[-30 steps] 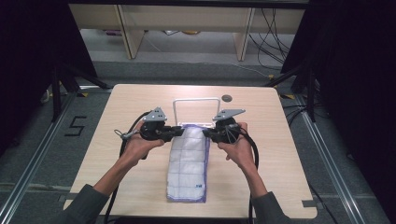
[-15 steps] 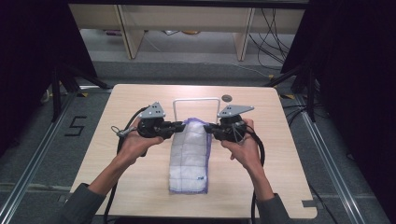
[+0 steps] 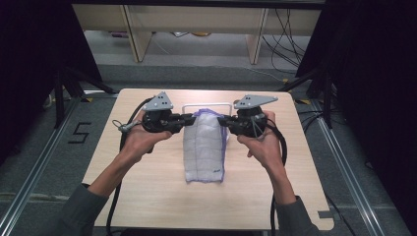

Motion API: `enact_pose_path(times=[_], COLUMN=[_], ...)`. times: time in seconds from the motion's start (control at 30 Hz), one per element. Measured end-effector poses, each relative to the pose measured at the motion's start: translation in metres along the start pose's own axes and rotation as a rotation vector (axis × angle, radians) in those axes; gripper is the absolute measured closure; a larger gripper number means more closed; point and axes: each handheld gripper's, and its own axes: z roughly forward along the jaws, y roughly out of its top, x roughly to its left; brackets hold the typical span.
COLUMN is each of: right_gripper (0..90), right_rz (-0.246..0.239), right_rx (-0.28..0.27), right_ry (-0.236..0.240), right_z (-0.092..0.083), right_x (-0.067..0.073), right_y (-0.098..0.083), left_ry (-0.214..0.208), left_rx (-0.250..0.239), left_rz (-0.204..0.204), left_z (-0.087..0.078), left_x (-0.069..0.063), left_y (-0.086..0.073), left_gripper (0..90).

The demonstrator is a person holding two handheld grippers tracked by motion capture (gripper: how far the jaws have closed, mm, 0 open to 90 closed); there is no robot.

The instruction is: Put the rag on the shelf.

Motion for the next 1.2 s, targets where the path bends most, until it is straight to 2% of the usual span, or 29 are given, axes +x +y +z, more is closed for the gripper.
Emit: enact_pose_path(times=[0.13, 0.17, 0.37, 0.5, 0.57, 0.63, 0.67, 0.7, 0.73, 0.93, 1.07, 1.2], right_gripper=[85.8, 85.8, 85.8, 85.9, 85.8, 85.8, 85.8, 85.8, 85.8, 85.8, 85.8, 85.8], right_rz=[-0.003, 0.012, 0.027, 0.012, 0.027, 0.026, 0.019, 0.038, 0.015, 0.039, 0.026, 0.04], right_rx=[-0.011, -0.013, -0.02, -0.042, -0.047, -0.056, -0.065, -0.064, -0.074, -0.075, -0.082, -0.087], right_ry=[-0.005, -0.005, -0.017, -0.029, -0.035, -0.029, -0.043, -0.033, -0.05, -0.048, -0.052, -0.054], right_z=[0.0, 0.001, 0.002, 0.0, -0.001, -0.002, -0.002, -0.002, -0.002, 0.0, 0.005, 0.008], right_x=[-0.006, -0.007, -0.015, -0.021, -0.022, -0.026, -0.027, -0.028, -0.03, -0.035, -0.042, -0.045], right_y=[0.007, 0.009, 0.017, 0.025, 0.029, 0.034, 0.035, 0.037, 0.039, 0.051, 0.06, 0.066], left_ry=[0.011, 0.017, 0.034, 0.042, 0.044, 0.049, 0.05, 0.054, 0.058, 0.079, 0.09, 0.101], left_rx=[-0.011, -0.01, -0.024, -0.032, -0.036, -0.04, -0.042, -0.046, -0.048, -0.058, -0.055, -0.06], left_rz=[-0.009, -0.011, -0.032, -0.031, -0.031, -0.028, -0.029, -0.029, -0.031, -0.039, -0.043, -0.051], left_z=[0.0, 0.0, 0.0, -0.002, -0.002, -0.002, -0.002, -0.002, -0.001, 0.002, 0.004, 0.005], left_x=[0.004, 0.006, 0.016, 0.019, 0.02, 0.021, 0.022, 0.024, 0.025, 0.038, 0.047, 0.053], left_y=[0.006, 0.007, 0.015, 0.023, 0.026, 0.031, 0.033, 0.035, 0.037, 0.051, 0.058, 0.065], left_gripper=[83.3, 83.3, 83.3, 83.4, 83.4, 83.4, 83.4, 83.4, 83.4, 83.5, 83.5, 83.5])
